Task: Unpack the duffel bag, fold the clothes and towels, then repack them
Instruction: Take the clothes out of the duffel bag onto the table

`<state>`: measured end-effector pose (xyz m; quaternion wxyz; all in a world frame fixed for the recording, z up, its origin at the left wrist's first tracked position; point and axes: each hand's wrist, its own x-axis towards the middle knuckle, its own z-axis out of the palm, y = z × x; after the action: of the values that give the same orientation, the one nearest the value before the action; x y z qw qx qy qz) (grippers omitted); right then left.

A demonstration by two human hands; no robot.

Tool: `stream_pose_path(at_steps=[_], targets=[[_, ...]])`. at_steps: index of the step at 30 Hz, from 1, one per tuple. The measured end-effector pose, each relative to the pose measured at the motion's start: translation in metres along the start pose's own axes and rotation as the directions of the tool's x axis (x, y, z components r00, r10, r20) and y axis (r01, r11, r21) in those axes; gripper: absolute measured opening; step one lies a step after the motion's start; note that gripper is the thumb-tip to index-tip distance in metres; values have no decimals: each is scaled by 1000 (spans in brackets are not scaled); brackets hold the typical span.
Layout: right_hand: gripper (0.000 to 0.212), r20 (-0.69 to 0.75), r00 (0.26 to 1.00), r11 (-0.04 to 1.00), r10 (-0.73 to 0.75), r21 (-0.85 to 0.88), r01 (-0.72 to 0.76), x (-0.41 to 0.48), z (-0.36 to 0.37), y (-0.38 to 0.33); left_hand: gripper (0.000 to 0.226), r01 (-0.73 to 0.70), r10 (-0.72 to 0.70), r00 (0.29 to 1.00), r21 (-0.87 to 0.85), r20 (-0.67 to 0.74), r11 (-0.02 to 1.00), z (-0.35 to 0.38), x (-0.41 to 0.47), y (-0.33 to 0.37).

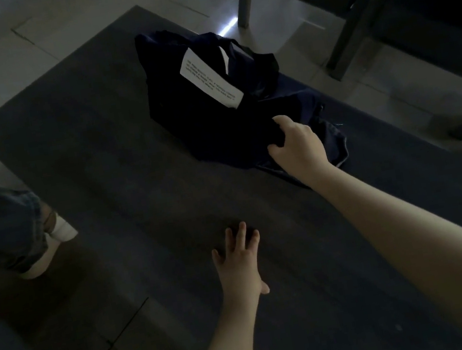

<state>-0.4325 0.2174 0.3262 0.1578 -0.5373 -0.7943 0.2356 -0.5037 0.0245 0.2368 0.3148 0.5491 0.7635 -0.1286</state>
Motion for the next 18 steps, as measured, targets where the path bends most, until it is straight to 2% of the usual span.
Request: stream_pose_path(at_steps=[3,8,11,14,18], targets=[[51,-22,1000,999,1,46,0,-19,-1,6,115,-1,1,1000,23,-6,1000,-1,0,0],[39,-84,991,972,107,218,-86,-82,-13,33,113,-1,1,1000,72,4,997,-3,0,2],[30,-80,979,940,189,302,-157,-131,-22,60,91,-9,13,998,68,-64,998,-1,-8,13],[26,-91,961,914,260,343,-215,-184,-29,92,63,-116,116,977,9,-177,993,8,-25,40],[18,-148,914,871,377,393,-296,-260,-41,140,51,-326,316,928,-21,-196,945,34,-54,96]])
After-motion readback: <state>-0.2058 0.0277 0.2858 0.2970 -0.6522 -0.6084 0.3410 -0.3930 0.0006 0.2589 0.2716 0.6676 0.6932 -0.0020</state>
